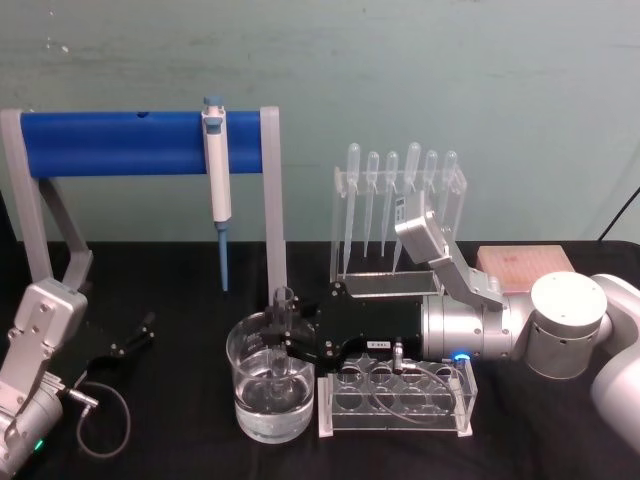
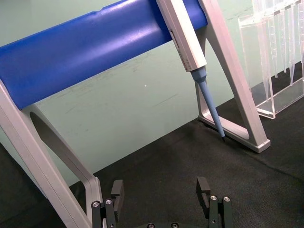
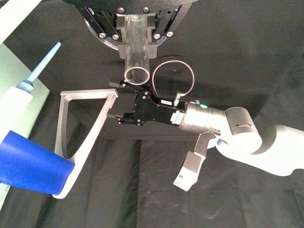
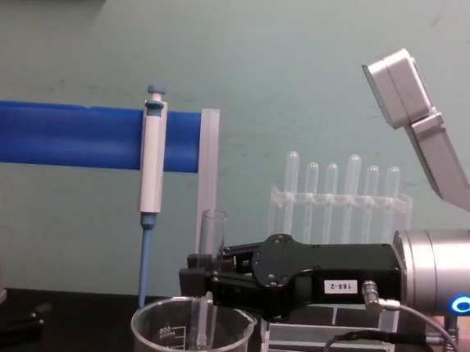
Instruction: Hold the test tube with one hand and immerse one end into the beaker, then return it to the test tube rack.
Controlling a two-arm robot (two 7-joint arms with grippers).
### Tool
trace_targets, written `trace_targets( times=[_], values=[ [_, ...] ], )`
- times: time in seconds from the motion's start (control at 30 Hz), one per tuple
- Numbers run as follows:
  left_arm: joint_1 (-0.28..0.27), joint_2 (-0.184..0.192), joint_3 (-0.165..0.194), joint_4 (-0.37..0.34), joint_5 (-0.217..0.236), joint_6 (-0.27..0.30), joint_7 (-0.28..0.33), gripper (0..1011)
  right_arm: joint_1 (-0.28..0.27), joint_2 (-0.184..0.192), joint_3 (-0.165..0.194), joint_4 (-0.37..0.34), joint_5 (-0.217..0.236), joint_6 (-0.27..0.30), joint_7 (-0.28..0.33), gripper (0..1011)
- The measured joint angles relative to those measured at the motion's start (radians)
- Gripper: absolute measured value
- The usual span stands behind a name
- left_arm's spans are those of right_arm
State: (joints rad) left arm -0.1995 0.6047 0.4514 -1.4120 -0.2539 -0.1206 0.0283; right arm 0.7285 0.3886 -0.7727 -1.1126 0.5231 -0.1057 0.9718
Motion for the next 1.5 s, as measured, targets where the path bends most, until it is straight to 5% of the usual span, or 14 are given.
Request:
trace_targets(
  times=[1.5],
  values=[
    [0.000,0.000,0.000,0.000,0.000,0.000,0.000,1000,0.000,0.000,0.000,0.000,0.000,0.000,0.000,226]
  ],
)
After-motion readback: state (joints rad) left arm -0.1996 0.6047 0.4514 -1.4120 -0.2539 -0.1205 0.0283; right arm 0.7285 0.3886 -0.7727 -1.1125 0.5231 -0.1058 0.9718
